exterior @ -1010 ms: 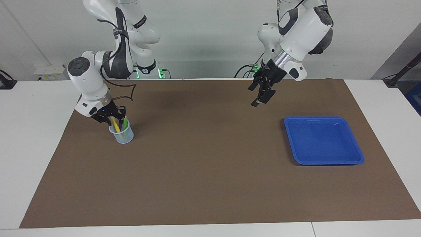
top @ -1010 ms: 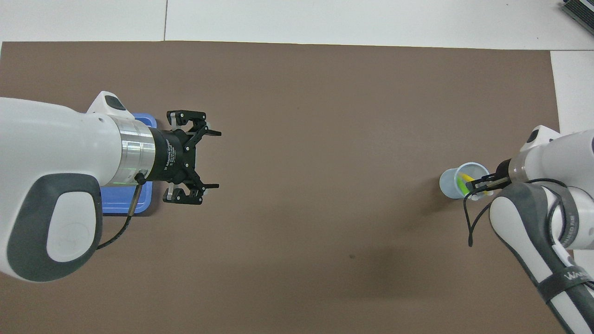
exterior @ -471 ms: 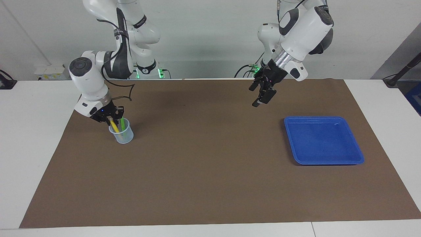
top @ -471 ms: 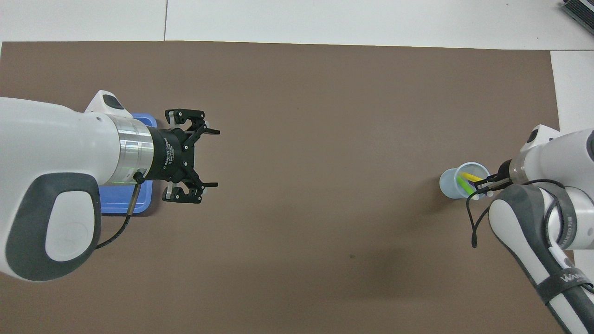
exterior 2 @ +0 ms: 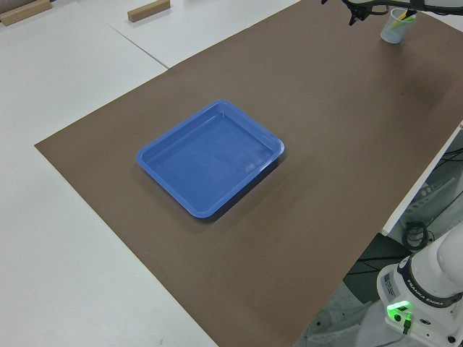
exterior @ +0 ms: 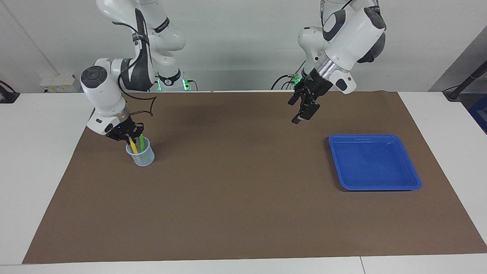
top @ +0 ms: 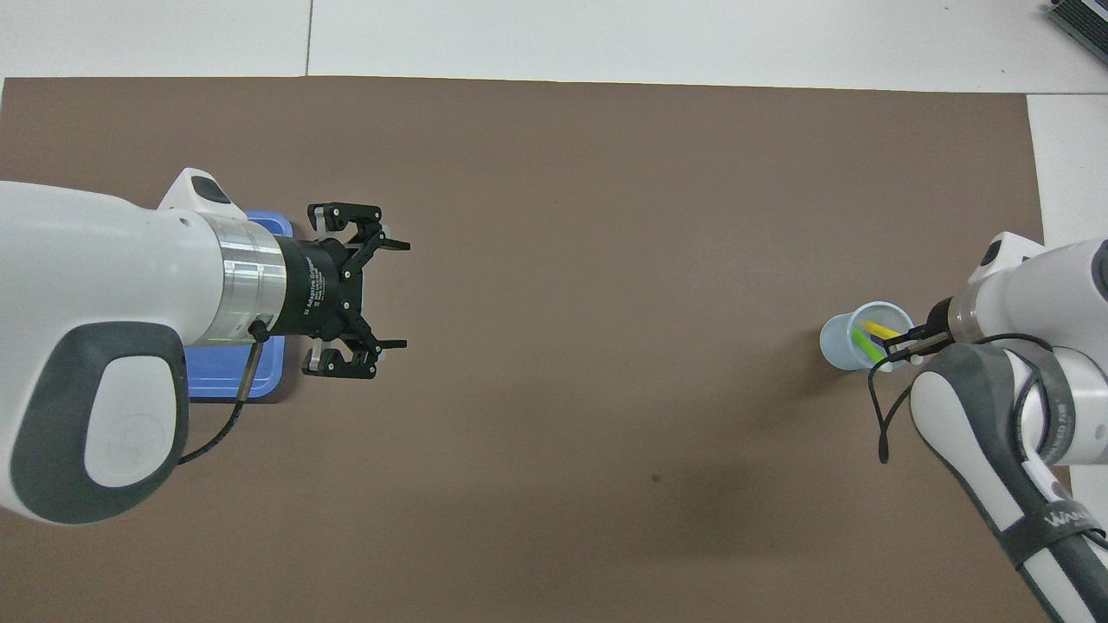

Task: Right arm passes pens to left for tray arrangement
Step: 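Lower the right gripper into the cup and close on the yellow pen, then lift the yellow pen with the right gripper toward the left gripper, then close the left gripper on the yellow pen held by the right gripper, then open the right gripper and pull the pen away with the left gripper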

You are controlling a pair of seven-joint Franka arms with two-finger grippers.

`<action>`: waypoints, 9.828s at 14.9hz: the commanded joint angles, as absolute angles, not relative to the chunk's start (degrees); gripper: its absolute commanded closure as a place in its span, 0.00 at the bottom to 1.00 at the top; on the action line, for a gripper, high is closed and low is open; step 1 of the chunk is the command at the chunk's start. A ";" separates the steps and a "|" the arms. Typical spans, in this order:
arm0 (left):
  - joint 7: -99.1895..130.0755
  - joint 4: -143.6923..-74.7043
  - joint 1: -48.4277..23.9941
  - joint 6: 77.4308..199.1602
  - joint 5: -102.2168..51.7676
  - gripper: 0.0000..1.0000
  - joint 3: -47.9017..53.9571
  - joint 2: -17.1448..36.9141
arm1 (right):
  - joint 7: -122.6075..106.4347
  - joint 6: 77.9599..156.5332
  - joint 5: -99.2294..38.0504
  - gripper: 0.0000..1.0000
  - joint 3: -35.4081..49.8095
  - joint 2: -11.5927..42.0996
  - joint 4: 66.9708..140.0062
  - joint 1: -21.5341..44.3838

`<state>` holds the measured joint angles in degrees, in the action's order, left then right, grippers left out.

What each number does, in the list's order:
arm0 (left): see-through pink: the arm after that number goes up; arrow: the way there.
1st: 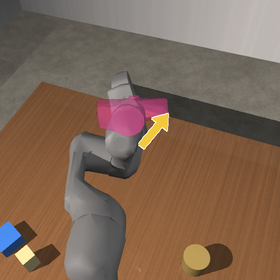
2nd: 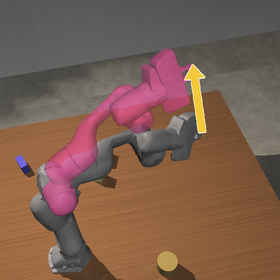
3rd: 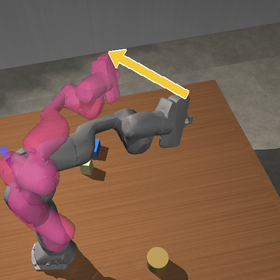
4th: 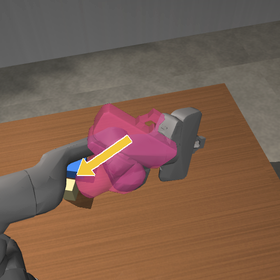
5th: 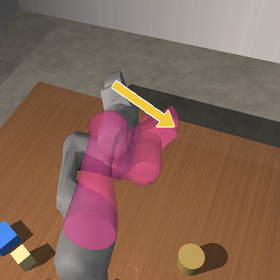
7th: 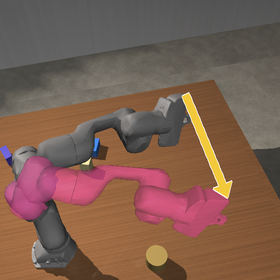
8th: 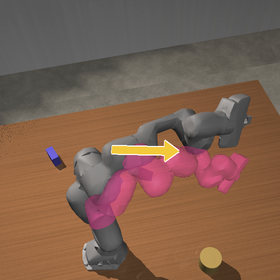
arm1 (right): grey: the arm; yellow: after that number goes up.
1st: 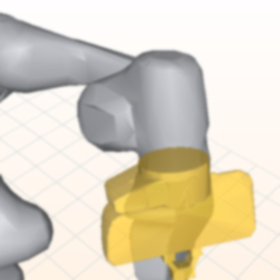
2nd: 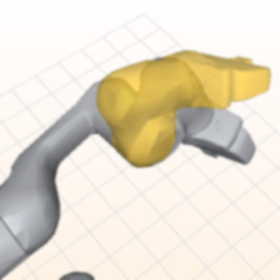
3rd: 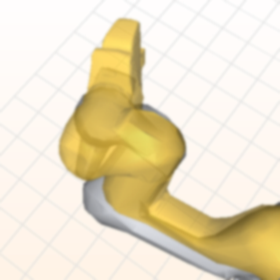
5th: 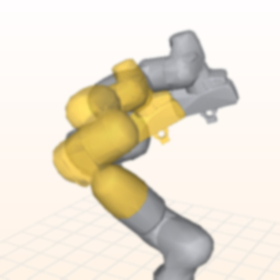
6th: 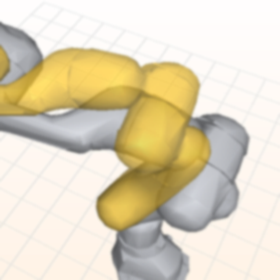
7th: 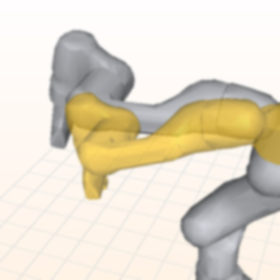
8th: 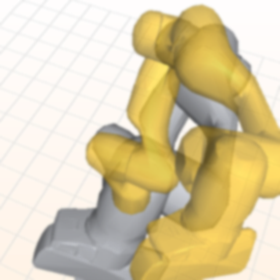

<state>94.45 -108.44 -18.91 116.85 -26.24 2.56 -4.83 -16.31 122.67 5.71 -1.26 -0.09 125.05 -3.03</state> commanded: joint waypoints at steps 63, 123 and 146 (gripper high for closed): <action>103.61 -115.58 -30.14 128.05 -29.88 0.00 2.90 -7.56 | -29.09 93.78 -38.48 1.00 4.57 -7.12 109.95 2.02; 123.66 -105.21 -44.47 129.91 -12.40 1.00 2.90 0.35 | -34.72 98.26 -52.56 1.00 4.83 -6.77 113.47 4.75; 83.46 -108.28 -25.60 113.22 -12.48 1.00 2.64 -1.67 | -29.27 100.37 -44.49 0.00 4.75 -6.59 112.76 5.54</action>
<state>91.31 -106.55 -29.90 116.18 -12.65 1.91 0.07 -30.60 99.56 -47.74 4.61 -5.89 112.45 6.07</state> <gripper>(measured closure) 0.824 0.000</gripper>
